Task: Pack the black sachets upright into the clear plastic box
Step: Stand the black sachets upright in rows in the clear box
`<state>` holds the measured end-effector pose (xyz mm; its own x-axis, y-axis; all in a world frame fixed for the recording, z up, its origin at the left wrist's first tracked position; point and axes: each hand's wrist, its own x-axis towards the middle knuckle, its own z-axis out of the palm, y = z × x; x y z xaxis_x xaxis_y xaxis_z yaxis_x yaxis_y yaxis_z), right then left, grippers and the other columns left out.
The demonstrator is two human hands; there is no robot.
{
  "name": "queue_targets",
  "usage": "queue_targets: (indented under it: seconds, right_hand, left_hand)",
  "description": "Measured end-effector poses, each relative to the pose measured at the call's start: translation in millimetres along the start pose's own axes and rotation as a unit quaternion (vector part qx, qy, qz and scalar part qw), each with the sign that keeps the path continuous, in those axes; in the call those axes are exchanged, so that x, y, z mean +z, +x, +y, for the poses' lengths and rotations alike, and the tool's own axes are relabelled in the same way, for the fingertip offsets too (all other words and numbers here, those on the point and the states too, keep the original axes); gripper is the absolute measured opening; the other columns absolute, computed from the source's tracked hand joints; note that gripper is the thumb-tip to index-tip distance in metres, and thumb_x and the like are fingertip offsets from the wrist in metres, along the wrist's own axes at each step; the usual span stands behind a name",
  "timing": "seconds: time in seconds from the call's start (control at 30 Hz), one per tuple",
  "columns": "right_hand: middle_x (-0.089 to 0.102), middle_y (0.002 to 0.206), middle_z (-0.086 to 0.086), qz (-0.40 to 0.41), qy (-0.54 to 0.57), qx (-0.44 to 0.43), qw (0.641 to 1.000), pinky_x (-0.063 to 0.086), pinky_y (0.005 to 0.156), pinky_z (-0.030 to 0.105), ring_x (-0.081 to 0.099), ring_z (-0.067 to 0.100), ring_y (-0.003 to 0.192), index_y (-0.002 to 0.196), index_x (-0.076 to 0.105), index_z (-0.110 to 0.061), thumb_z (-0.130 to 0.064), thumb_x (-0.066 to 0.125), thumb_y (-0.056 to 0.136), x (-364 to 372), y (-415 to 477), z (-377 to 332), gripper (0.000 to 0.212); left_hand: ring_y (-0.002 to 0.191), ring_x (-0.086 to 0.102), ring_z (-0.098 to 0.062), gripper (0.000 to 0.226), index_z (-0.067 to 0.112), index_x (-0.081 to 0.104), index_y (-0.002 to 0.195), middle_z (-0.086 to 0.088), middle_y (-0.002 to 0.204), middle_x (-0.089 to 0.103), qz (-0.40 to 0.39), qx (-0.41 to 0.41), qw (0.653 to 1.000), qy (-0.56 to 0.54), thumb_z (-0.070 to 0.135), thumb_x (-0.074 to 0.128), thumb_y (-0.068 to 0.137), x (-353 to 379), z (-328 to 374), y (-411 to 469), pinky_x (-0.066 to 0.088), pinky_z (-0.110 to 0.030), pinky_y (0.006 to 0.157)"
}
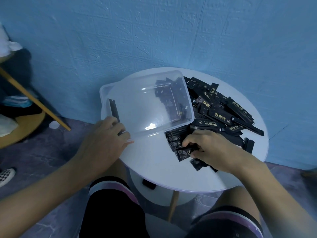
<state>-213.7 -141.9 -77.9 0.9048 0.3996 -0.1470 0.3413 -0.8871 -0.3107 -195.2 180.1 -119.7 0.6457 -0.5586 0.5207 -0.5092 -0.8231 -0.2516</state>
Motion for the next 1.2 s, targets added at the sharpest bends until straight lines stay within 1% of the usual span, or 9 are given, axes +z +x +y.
queue_targets:
  seconds: [0.17, 0.4, 0.53, 0.7, 0.9, 0.97, 1.07, 1.13, 1.2]
  right_hand:
    - [0.048, 0.097, -0.019, -0.007, -0.005, -0.012, 1.0, 0.039, 0.083, 0.028, 0.044, 0.01, 0.1, 0.103, 0.058, -0.037, -0.022, 0.067, 0.092, 0, 8, -4, 0.021]
    - [0.048, 0.096, -0.019, -0.024, 0.001, -0.023, 0.999, 0.036, 0.083, 0.027, 0.043, 0.008, 0.099, 0.097, 0.053, -0.04, -0.025, 0.068, 0.092, -2, 16, -13, 0.022]
    - [0.05, 0.091, -0.017, -0.022, 0.001, -0.034, 0.999, 0.036, 0.078, 0.027, 0.043, 0.007, 0.095, 0.089, 0.05, -0.039, -0.024, 0.067, 0.092, -2, 16, -15, 0.023]
    - [0.059, 0.082, -0.012, 0.034, 0.092, -0.059, 0.993, 0.046, 0.068, 0.028, 0.053, 0.007, 0.076, 0.078, 0.053, -0.035, -0.021, 0.072, 0.09, -16, 19, -24, 0.026]
    - [0.048, 0.072, -0.012, 0.126, 0.305, -0.096, 0.939, 0.041, 0.066, 0.024, 0.047, 0.007, 0.068, 0.081, 0.055, -0.022, -0.014, 0.075, 0.087, -39, 36, -56, 0.023]
    - [0.048, 0.07, -0.012, 0.176, 0.286, -0.091, 0.937, 0.042, 0.066, 0.028, 0.049, 0.011, 0.066, 0.079, 0.05, -0.022, -0.019, 0.074, 0.087, -41, 55, -71, 0.026]
    - [0.056, 0.066, -0.014, 0.21, 0.255, -0.048, 0.943, 0.041, 0.06, 0.021, 0.052, 0.002, 0.06, 0.087, 0.059, -0.026, -0.024, 0.072, 0.088, -33, 89, -93, 0.013]
    - [0.064, 0.074, -0.013, 0.207, 0.226, -0.012, 0.952, 0.041, 0.064, 0.025, 0.058, 0.003, 0.07, 0.101, 0.065, -0.023, -0.025, 0.069, 0.089, -23, 112, -103, 0.012]
    - [0.069, 0.087, -0.007, 0.191, 0.197, 0.009, 0.962, 0.039, 0.068, 0.03, 0.062, 0.017, 0.085, 0.104, 0.063, -0.021, -0.026, 0.068, 0.09, -11, 130, -110, 0.016]
  left_hand:
    - [0.088, 0.06, -0.032, 0.021, 0.01, 0.075, 0.079, -0.006, 0.084, 0.07, 0.021, -0.001, 1.0, -0.002, 0.026, 0.071, 0.091, -1, 1, 1, 0.05, -0.036, 0.061]
    - [0.091, 0.058, -0.03, 0.037, 0.013, 0.074, 0.078, -0.003, 0.085, 0.069, 0.011, 0.001, 1.0, -0.003, 0.036, 0.051, 0.095, 2, 0, 0, 0.048, -0.035, 0.063]
    - [0.087, 0.063, -0.033, 0.015, 0.011, 0.076, 0.078, -0.007, 0.084, 0.071, -0.004, -0.003, 1.0, -0.004, 0.025, 0.081, 0.081, -4, 1, 2, 0.052, -0.038, 0.063]
    - [0.085, 0.063, -0.033, 0.018, 0.011, 0.076, 0.079, -0.007, 0.083, 0.071, -0.007, 0.002, 1.0, -0.006, 0.029, 0.079, 0.079, -4, 1, 3, 0.05, -0.037, 0.063]
    - [0.088, 0.059, -0.032, 0.019, 0.011, 0.074, 0.08, -0.007, 0.085, 0.07, -0.009, -0.005, 1.0, -0.006, 0.029, 0.073, 0.088, 0, -1, 2, 0.049, -0.038, 0.066]
    - [0.09, 0.058, -0.031, 0.017, 0.012, 0.073, 0.081, -0.007, 0.087, 0.07, -0.014, -0.012, 1.0, -0.006, 0.026, 0.072, 0.091, 0, -1, 2, 0.049, -0.039, 0.067]
    - [0.09, 0.06, -0.033, 0.019, 0.012, 0.075, 0.082, -0.008, 0.087, 0.071, -0.029, -0.014, 0.999, -0.002, 0.029, 0.08, 0.081, -2, 0, 3, 0.051, -0.04, 0.067]
    - [0.089, 0.062, -0.033, 0.021, 0.012, 0.075, 0.082, -0.009, 0.086, 0.071, -0.04, -0.012, 0.999, -0.002, 0.029, 0.085, 0.074, -3, 0, 4, 0.051, -0.04, 0.066]
    - [0.088, 0.06, -0.033, 0.021, 0.011, 0.075, 0.082, -0.01, 0.085, 0.07, -0.045, -0.01, 0.999, -0.009, 0.026, 0.087, 0.073, -2, 1, 5, 0.051, -0.04, 0.066]
